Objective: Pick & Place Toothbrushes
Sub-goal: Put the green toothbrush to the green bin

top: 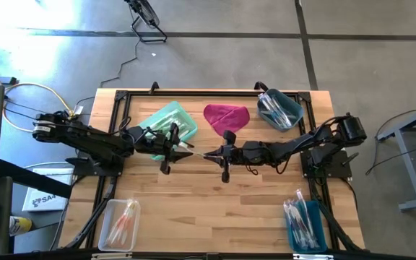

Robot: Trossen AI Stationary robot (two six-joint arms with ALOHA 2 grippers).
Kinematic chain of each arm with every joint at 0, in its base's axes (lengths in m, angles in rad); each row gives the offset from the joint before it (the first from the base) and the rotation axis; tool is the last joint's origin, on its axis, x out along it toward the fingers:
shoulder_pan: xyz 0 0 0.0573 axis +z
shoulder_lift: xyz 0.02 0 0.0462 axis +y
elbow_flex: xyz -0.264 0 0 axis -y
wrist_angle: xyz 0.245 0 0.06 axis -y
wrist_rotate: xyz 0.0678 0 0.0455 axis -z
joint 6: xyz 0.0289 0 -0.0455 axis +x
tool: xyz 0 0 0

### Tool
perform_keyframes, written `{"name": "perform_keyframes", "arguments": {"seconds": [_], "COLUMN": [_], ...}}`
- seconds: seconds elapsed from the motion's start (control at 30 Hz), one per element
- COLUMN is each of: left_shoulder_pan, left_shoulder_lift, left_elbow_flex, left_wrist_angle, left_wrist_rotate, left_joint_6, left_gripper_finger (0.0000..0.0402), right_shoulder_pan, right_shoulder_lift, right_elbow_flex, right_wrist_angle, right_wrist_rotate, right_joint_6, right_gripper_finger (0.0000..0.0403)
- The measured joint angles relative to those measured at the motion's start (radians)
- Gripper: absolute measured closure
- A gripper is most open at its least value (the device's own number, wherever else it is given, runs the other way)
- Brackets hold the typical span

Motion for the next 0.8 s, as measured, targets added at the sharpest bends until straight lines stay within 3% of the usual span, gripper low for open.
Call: {"name": "perform_keyframes", "arguments": {"seconds": [0.4, 0.67, 0.8], "left_shoulder_pan": [0.000, 0.000, 0.000], "left_shoulder_lift": [0.000, -0.001, -0.001], "left_elbow_flex": [0.000, 0.000, 0.000], "left_wrist_angle": [-0.007, -0.009, -0.008], "left_wrist_rotate": [-0.002, -0.002, -0.002], "left_joint_6": [0.000, 0.000, 0.000], "left_gripper_finger": [0.0292, 0.0376, 0.0392], "right_shoulder_pan": [0.000, 0.000, 0.000], "right_shoulder_lift": [0.000, 0.000, 0.000], "right_elbow_flex": [0.000, 0.000, 0.000], "right_wrist_angle": [0.000, -0.001, -0.001], "right_wrist_rotate": [0.000, 0.001, 0.003], "right_joint_6": [0.000, 0.001, 0.001], "right_gripper_finger": [0.0390, 0.0390, 0.0390]}}
